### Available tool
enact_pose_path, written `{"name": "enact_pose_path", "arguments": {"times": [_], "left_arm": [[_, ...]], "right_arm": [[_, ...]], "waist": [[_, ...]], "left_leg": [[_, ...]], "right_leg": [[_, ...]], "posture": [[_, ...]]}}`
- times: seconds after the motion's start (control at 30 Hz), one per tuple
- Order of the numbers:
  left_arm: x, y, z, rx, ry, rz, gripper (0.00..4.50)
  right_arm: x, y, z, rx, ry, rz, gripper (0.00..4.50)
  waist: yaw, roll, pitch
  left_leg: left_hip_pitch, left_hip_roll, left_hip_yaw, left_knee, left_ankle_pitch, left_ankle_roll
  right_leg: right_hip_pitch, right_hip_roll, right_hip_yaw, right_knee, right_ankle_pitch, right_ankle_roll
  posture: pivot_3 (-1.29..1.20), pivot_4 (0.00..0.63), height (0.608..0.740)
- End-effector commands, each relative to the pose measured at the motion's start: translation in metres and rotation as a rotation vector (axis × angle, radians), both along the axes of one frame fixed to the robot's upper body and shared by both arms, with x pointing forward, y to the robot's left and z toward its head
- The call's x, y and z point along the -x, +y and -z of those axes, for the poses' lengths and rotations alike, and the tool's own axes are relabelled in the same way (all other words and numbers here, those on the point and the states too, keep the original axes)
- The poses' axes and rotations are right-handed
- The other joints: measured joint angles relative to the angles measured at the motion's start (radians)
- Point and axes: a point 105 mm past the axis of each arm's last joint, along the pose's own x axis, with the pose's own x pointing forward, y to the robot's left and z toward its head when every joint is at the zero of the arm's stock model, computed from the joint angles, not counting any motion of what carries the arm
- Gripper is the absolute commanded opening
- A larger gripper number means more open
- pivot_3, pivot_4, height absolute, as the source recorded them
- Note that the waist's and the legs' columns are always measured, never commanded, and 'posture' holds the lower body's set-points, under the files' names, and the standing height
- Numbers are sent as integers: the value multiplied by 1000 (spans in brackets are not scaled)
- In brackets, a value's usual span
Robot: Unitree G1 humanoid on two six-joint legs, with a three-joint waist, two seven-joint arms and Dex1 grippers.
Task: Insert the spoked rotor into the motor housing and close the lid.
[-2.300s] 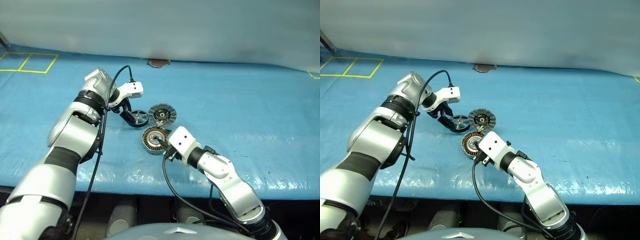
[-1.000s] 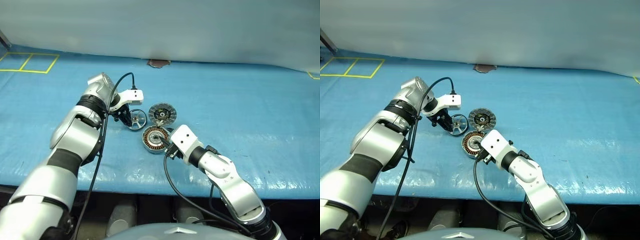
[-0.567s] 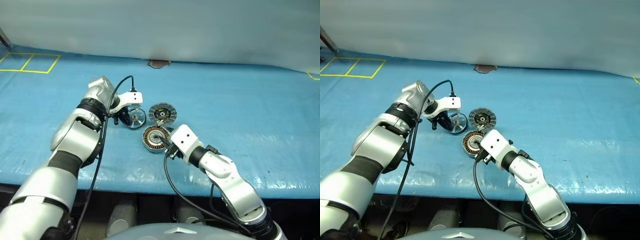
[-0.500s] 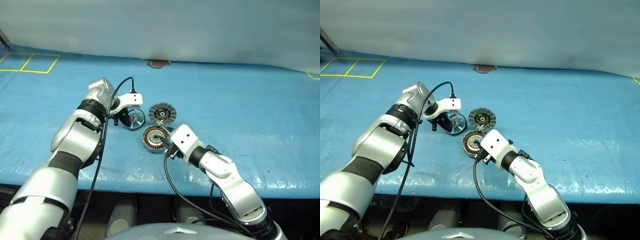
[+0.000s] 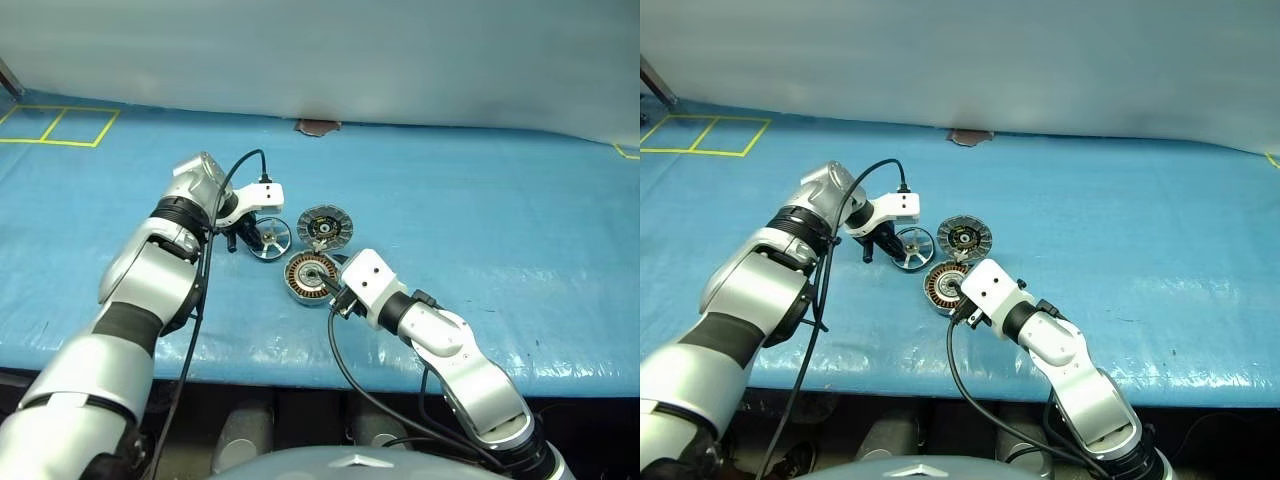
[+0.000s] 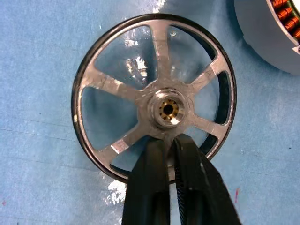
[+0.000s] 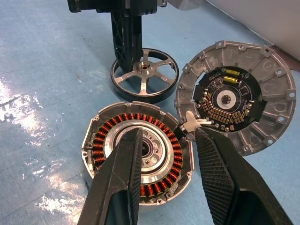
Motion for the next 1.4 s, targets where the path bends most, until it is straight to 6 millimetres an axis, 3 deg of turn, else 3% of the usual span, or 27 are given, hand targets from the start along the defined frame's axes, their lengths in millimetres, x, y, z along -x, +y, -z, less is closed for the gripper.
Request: {"name": "enact_pose_path", "arguments": {"times": [0.03, 0.37, 0.63, 0.8, 0.93, 1.4], "left_arm": [[-7, -4, -17, 37, -60, 11, 45], [-4, 2, -34, 90, -54, 68, 45], [3, 14, -54, 194, -45, 120, 45], [5, 5, -68, 309, -42, 134, 45], [8, -8, -71, 372, -32, 160, 45], [32, -29, -67, 313, 54, 331, 45]], "right_arm": [[-1, 0, -14, -13, -55, -6, 1860], [-2, -3, -12, -8, -51, 5, 1860], [-2, -24, -11, -9, -42, 81, 1860], [1, -37, -9, -7, -23, 127, 1860], [9, -36, -3, -6, 14, 100, 1860], [20, -25, 6, -26, 57, 68, 1860]], "waist": [[0, 0, 0], [-1, 0, 0], [1, 0, 0], [2, 0, 0], [1, 0, 0], [2, 1, 1]], "left_leg": [[0, 0, 0, 0, 0, 0], [0, 0, 0, 0, 0, 0], [-1, 0, 0, 0, 0, 0], [-1, 0, 0, 0, 0, 0], [-2, 0, 0, 0, 0, 0], [-2, 0, 0, 0, 0, 0]], "right_leg": [[0, 0, 0, 0, 0, 0], [-1, 0, 0, 0, 0, 0], [-1, 0, 0, 0, 0, 0], [-1, 0, 0, 0, 0, 0], [-1, -1, 0, 0, 0, 0], [-1, -1, 0, 0, -1, -1]], "posture": [[0, 150, 740], [0, 150, 740], [0, 150, 740], [0, 150, 740], [0, 150, 740], [0, 150, 740]]}}
